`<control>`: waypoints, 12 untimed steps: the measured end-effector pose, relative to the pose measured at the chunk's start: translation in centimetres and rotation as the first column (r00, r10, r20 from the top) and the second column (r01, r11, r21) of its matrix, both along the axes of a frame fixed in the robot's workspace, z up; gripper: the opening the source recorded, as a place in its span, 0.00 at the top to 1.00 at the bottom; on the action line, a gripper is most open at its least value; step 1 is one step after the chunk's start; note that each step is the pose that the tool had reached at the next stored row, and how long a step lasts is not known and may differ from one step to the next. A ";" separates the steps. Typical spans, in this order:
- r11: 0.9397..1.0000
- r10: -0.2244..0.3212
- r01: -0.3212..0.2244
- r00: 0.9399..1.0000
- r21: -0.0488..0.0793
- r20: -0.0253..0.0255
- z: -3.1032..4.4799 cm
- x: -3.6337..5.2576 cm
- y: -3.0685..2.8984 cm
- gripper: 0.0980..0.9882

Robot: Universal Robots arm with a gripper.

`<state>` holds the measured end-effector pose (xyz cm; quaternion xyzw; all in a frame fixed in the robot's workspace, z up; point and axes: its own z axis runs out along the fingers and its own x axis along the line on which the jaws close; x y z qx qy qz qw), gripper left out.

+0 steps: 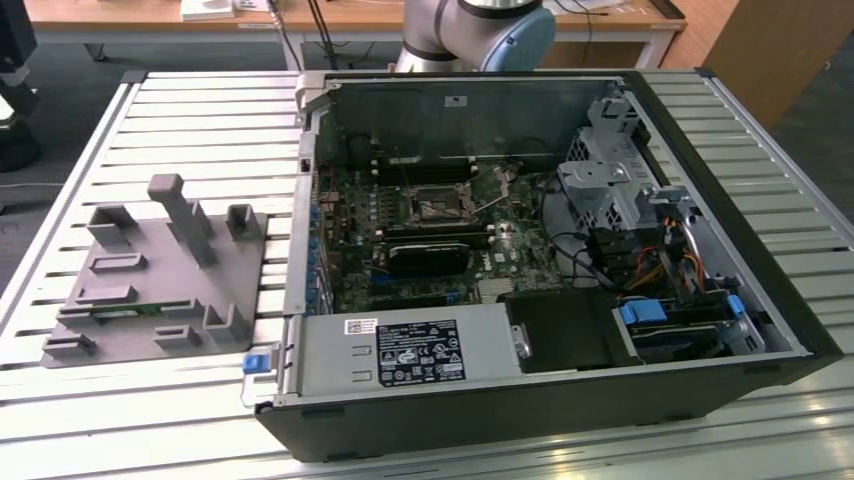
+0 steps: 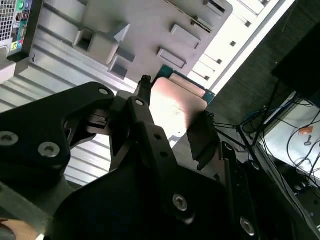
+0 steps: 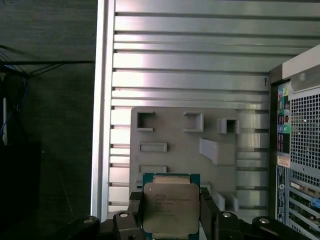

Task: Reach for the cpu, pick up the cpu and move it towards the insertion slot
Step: 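Pick up the cpu and move it towards the insertion slot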

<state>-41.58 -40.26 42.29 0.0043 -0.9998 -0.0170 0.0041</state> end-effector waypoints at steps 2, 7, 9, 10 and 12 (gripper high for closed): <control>1.000 0.000 0.000 1.000 0.000 0.000 0.00 0.35 0.00 0.50; 1.000 0.000 0.000 1.000 0.000 0.000 0.00 1.11 0.00 0.50; 1.000 0.000 0.000 1.000 0.000 0.000 0.00 1.44 0.00 0.50; 1.000 0.000 0.000 1.000 0.000 0.000 0.00 1.60 0.00 0.50; 1.000 0.000 0.000 1.000 0.000 0.000 0.00 1.93 0.00 0.50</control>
